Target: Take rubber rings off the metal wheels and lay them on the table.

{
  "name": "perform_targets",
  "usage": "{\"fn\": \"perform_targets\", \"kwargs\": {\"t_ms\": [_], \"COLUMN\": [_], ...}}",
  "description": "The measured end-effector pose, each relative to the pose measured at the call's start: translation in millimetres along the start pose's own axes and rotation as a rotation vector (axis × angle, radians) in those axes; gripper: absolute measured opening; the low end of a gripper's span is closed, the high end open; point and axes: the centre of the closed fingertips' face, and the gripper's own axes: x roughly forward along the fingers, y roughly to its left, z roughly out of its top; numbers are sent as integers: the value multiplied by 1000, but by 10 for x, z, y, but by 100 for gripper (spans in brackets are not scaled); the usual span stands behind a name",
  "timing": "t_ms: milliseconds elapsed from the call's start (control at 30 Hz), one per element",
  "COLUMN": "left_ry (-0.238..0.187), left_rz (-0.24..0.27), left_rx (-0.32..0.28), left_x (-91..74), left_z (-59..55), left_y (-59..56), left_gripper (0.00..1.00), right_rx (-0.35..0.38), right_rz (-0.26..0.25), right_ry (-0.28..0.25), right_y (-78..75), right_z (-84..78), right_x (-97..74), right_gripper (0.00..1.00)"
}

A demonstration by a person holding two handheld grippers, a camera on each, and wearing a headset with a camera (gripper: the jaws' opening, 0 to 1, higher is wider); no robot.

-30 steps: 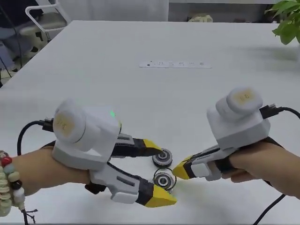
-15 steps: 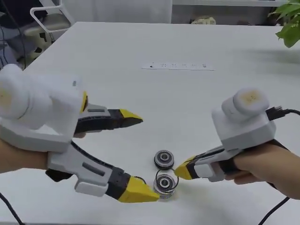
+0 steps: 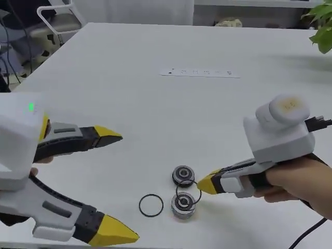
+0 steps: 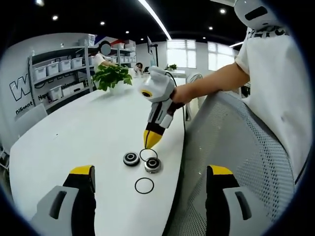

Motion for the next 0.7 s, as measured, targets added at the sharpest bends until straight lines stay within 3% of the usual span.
{"fn": "perform_targets", "kwargs": {"t_ms": [367, 533, 700], "left_ry": [-37, -16, -24], "left_rz": [61, 113, 127], "left_rx": [-80, -88, -104], "left_x": [-59, -59, -64], "left_z": [-111, -247, -242], "left_y": [-51, -10, 4], "left_gripper": [92, 93, 92], "right_rx": [1, -24, -54], "right_rz": [-23, -22, 1], "right_ry": [-52, -92, -131], "right_y": [-42, 16, 119], "right_z": [97, 184, 267], "right_x": [-51, -57, -18], "right_gripper": [0, 0, 0]}}
